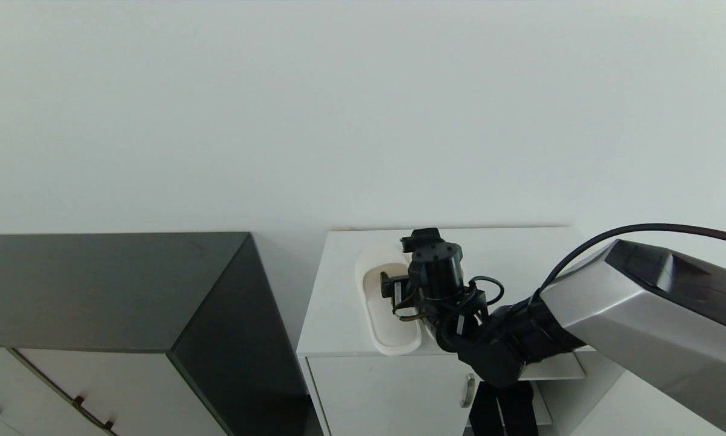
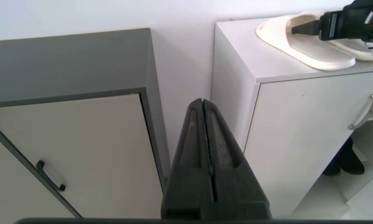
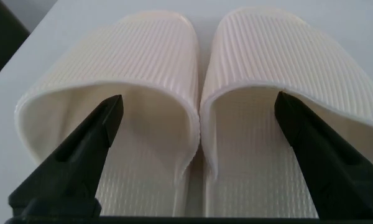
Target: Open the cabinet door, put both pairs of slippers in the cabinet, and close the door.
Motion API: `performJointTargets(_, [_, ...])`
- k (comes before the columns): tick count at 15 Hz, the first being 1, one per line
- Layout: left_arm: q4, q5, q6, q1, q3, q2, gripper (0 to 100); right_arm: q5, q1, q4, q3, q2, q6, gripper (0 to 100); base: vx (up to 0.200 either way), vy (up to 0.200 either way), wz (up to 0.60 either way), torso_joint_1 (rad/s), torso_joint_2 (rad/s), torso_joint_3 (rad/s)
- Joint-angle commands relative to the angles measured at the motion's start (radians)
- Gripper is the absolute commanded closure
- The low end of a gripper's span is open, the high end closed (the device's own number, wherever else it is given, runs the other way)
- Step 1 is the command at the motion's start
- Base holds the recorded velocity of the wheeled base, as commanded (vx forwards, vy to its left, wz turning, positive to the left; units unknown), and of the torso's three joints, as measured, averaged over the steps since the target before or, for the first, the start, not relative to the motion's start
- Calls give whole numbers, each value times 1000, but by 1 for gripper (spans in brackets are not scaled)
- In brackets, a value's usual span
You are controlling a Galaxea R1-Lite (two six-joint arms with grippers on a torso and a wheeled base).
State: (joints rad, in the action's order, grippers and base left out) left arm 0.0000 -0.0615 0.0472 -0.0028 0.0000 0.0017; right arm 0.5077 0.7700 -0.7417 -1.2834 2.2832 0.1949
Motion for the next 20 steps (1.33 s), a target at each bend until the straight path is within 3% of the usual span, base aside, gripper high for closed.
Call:
performJointTargets(1, [0,0,0,0,0,0,100,-1,-1,12,-45,22,-2,0,0,0,0,0,0,0])
performJointTargets(8, [0,0,-1,0,0,0,100,0,0,13,-111,65,-43,0,0,0,0,0,0,0])
performJointTargets(9, [0,0,0,0,0,0,100,0,0,13,-113,65,-43,100,0,0,0,0,0,0])
performJointTargets(17, [0,0,0,0,0,0,100,6,12,12,-86,2,-58,100,0,0,0,0,0,0])
performJointTargets(20, [0,2,0,0,0,0,100,6,57,5,64,-146,-58,100,0,0,0,0,0,0])
